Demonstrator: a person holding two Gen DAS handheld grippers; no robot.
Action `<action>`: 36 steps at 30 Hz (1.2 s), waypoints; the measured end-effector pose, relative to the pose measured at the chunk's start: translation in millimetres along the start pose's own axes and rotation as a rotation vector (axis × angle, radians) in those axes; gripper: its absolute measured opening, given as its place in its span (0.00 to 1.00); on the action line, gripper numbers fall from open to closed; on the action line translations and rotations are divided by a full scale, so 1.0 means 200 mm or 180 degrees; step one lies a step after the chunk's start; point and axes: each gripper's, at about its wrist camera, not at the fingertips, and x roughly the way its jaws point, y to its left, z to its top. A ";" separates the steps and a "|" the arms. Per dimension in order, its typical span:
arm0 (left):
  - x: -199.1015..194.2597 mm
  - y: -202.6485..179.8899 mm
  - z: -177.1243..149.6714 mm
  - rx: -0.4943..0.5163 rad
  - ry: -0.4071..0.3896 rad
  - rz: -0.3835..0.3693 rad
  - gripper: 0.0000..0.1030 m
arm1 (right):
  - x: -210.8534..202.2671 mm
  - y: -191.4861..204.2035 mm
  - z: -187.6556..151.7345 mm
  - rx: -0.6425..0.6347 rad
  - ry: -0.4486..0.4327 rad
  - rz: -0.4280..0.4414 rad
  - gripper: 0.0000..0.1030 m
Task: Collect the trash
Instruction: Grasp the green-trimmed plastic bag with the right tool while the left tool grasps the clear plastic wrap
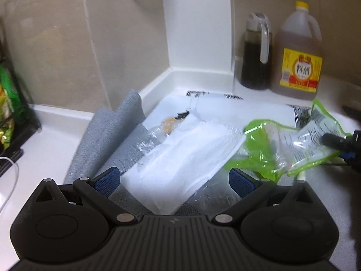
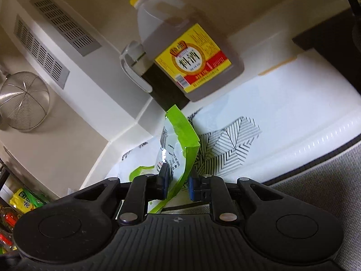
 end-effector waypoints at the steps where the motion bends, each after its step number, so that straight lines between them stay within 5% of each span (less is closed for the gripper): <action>1: 0.01 0.00 0.00 -0.0016 0.0002 -0.0046 1.00 | 0.00 0.00 0.00 0.0001 0.0008 0.0005 0.18; 11: 0.16 -0.13 0.08 -0.0061 0.0050 -0.0099 0.97 | 0.01 0.01 0.01 -0.0023 0.0047 0.0007 0.18; 13: 0.17 -0.11 0.08 -0.0182 0.0091 -0.0135 0.75 | 0.01 0.01 0.01 -0.0027 0.0048 0.0011 0.18; 15: 0.18 -0.09 0.07 -0.0285 0.0178 -0.0248 0.33 | 0.01 0.01 0.01 -0.0033 0.0048 0.0012 0.18; 17: 0.16 -0.08 0.07 -0.0308 0.0169 -0.0266 0.09 | 0.01 0.02 0.01 -0.0037 0.0046 0.0017 0.18; 18: 0.14 -0.07 0.06 -0.0313 0.0155 -0.0270 0.06 | 0.01 0.02 0.01 -0.0040 0.0044 0.0021 0.18; 29: -0.25 0.13 0.06 -0.0687 -0.0254 -0.0340 0.02 | -0.01 0.02 0.00 -0.0055 -0.0071 0.0056 0.18; 36: -0.59 0.20 -0.02 -0.0783 -0.0445 -0.0221 0.02 | -0.17 0.08 -0.01 -0.0210 -0.0758 0.0301 0.17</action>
